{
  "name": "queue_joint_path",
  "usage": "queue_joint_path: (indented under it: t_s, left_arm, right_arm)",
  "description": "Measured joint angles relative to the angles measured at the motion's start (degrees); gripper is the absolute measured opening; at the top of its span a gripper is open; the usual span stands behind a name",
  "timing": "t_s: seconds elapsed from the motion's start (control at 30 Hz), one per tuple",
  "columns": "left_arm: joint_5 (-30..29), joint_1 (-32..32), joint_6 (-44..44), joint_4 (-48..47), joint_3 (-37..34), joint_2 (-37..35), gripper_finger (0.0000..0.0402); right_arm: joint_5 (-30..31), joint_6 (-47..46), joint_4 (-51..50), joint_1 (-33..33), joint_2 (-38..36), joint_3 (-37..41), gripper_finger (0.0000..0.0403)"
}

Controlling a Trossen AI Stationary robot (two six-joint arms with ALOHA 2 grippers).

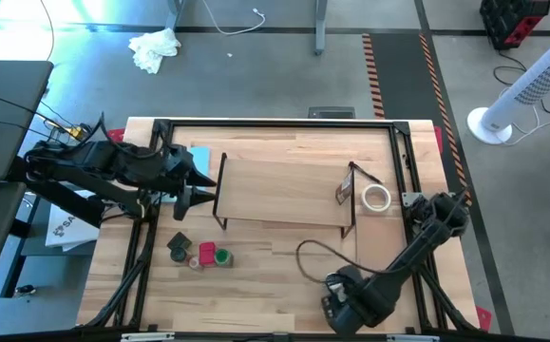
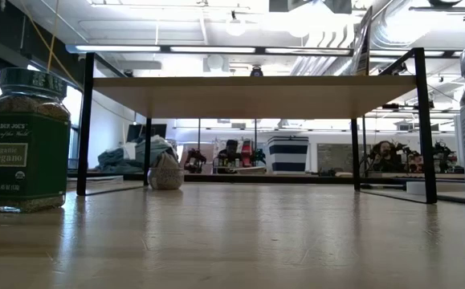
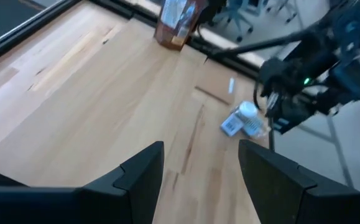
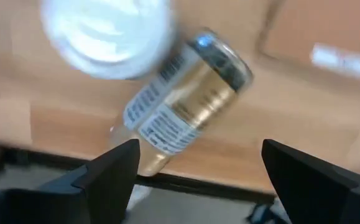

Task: Shelf spices
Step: Put the brown seasoning bottle on the shelf

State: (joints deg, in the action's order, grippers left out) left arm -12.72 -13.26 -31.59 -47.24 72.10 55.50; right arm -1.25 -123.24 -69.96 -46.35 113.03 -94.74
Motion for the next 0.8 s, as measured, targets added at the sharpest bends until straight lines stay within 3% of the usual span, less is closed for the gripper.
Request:
queue_joint_path:
  t_s: [0.07, 0.17, 0.3, 0.53, 0.8]
  left_arm:
    - [0.18, 0.0, 0.19, -0.31, 0.0, 0.63, 0.0205]
    - [1.33, -0.04, 0.27, -0.05, 0.0, 1.93, 0.0205]
    - [3.52, -0.05, 1.82, -0.87, 0.0, 4.29, 0.0205]
    - [5.15, -0.31, 3.21, -0.89, 0.0, 6.78, 0.0205]
    - [6.81, -0.33, 2.82, -0.94, 0.0, 7.51, 0.0205]
  right_arm:
    - [0.26, -5.3, 1.34, -0.74, 0.01, 0.0, 0.0333]
    - [-1.75, -5.86, 3.97, -0.83, 1.3, -0.07, 0.0333]
    - [0.23, -5.85, 9.05, 0.32, 4.33, -0.04, 0.0333]
    - [1.16, -6.67, 5.76, 3.4, 5.73, -0.05, 0.0333]
    - [-4.5, -8.3, 5.06, 2.89, 9.41, -0.03, 0.0332]
